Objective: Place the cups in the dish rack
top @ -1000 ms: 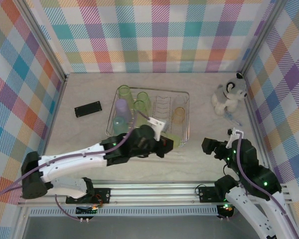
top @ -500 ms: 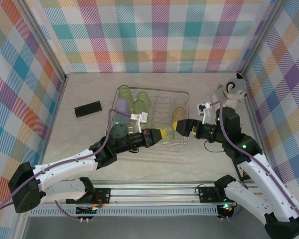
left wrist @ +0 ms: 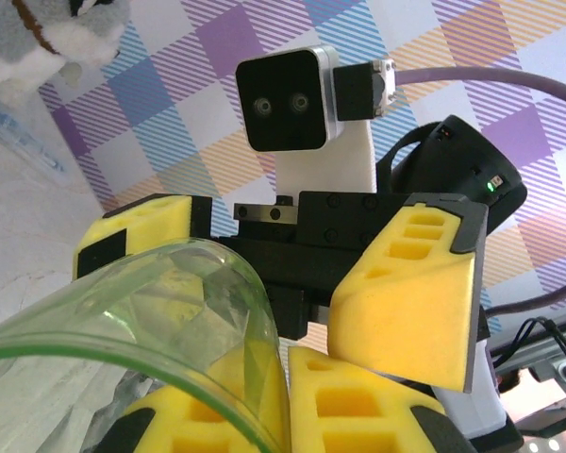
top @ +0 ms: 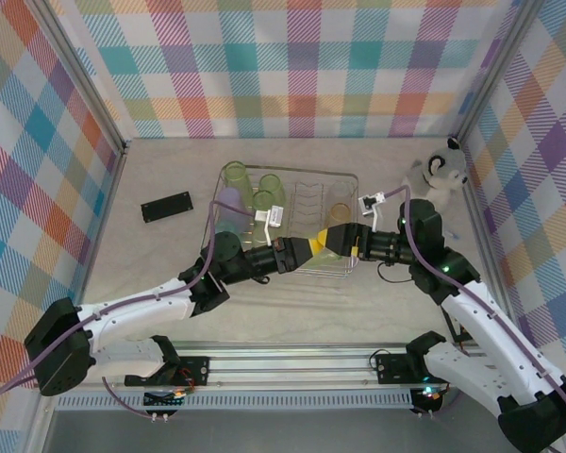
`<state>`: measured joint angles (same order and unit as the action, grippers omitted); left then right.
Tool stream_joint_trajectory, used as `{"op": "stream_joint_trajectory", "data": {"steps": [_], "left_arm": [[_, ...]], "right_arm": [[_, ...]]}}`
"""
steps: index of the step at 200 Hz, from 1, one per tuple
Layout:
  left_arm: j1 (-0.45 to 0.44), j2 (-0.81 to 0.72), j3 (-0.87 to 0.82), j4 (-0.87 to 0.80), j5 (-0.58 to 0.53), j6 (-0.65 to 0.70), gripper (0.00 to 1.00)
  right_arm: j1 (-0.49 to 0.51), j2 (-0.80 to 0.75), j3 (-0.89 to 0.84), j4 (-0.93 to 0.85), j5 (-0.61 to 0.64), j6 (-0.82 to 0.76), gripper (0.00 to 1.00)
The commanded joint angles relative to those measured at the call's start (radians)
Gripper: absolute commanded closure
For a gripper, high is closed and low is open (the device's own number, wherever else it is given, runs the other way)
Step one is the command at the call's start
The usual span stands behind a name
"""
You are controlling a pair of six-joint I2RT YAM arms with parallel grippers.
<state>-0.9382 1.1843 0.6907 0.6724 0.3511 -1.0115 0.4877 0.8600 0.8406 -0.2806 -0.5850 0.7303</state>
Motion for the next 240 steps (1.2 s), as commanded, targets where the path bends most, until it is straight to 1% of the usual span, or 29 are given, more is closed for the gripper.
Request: {"op": "stream_joint_trajectory", "data": {"steps": [1, 25, 53, 81, 102, 139, 173, 211, 230, 234, 240], "left_arm": [[0.020, 0.030, -0.002, 0.196, 0.024, -0.059, 1.00], [0.025, 0.062, -0.002, 0.266, 0.032, -0.094, 1.00], [0.026, 0.061, -0.006, 0.259, 0.031, -0.091, 1.00], [0.030, 0.031, -0.030, 0.236, 0.003, -0.075, 1.00], [0.033, 0.007, -0.044, 0.227, -0.017, -0.067, 1.00], [0.037, -0.012, -0.057, 0.215, -0.036, -0.059, 1.00], [0.041, -0.020, -0.065, 0.219, -0.059, -0.053, 1.00], [0.040, -0.013, -0.065, 0.214, -0.064, -0.046, 1.00], [0.041, -0.019, -0.065, 0.177, -0.070, -0.028, 1.00], [0.041, -0.021, -0.065, 0.165, -0.074, -0.022, 0.95], [0.041, -0.024, -0.066, 0.146, -0.080, -0.011, 0.83]], "right_arm": [[0.002, -0.009, -0.036, 0.050, -0.044, 0.021, 0.07], [0.002, -0.017, -0.061, 0.109, -0.047, 0.056, 0.13], [0.002, -0.022, -0.069, 0.137, -0.039, 0.071, 0.18], [0.002, -0.021, -0.090, 0.174, -0.048, 0.102, 0.23], [0.002, -0.022, -0.108, 0.182, -0.050, 0.116, 0.23], [0.002, -0.024, -0.131, 0.201, -0.055, 0.137, 0.20], [0.002, -0.027, -0.142, 0.227, -0.059, 0.161, 0.22], [0.002, -0.030, -0.137, 0.233, -0.053, 0.170, 0.30], [0.002, -0.037, -0.133, 0.227, -0.035, 0.168, 0.35], [0.002, -0.041, -0.133, 0.224, -0.028, 0.168, 0.36], [0.002, -0.045, -0.134, 0.215, -0.015, 0.166, 0.38]]}}
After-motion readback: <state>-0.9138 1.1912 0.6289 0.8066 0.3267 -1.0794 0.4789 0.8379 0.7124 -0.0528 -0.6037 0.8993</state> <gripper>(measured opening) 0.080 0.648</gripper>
